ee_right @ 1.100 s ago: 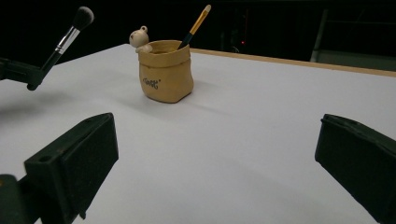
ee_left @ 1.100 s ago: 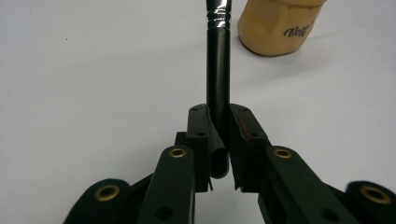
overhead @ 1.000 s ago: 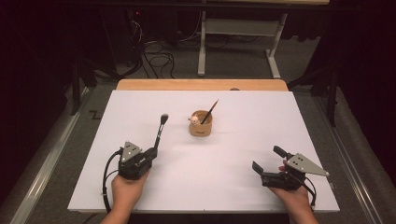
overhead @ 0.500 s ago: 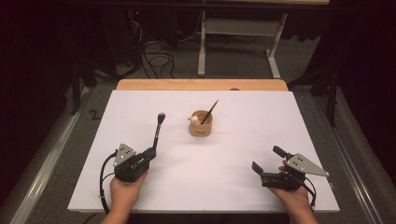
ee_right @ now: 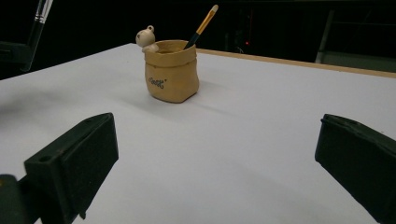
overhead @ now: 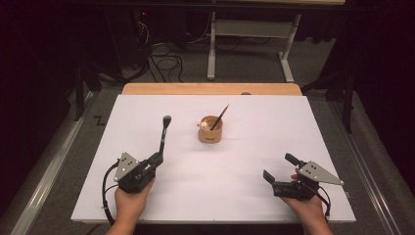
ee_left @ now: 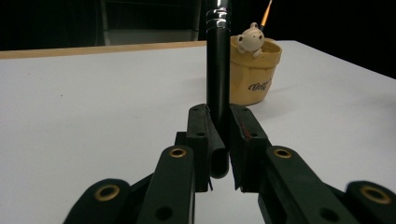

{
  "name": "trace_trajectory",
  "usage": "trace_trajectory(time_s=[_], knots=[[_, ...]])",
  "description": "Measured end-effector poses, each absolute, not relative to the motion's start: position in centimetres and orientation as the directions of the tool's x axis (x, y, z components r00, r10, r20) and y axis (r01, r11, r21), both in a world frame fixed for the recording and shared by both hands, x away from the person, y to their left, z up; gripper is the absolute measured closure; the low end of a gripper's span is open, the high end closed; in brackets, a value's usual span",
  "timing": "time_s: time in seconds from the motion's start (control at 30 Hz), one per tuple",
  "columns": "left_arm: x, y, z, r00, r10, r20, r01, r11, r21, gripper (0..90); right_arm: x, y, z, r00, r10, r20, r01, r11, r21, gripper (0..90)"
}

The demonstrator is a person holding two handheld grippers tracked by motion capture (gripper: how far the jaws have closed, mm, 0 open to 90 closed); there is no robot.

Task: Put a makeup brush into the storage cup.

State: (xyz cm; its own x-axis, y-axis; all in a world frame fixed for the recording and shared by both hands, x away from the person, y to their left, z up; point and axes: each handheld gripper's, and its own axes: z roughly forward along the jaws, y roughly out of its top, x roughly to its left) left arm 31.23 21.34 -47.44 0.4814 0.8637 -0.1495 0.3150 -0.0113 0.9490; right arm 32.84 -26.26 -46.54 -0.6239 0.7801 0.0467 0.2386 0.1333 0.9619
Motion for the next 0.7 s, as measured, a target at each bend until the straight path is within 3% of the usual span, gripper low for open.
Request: trace_trajectory(time_s=[0.7], knots=[[31.04, 21.16, -47.32, 0.527, 0.838, -0.138, 0.276, -0.015, 0.961, 79.4, 33.05, -25.43, -45.94, -0.639, 0.769, 0.029, 0.229, 0.154, 0.961, 0.3]])
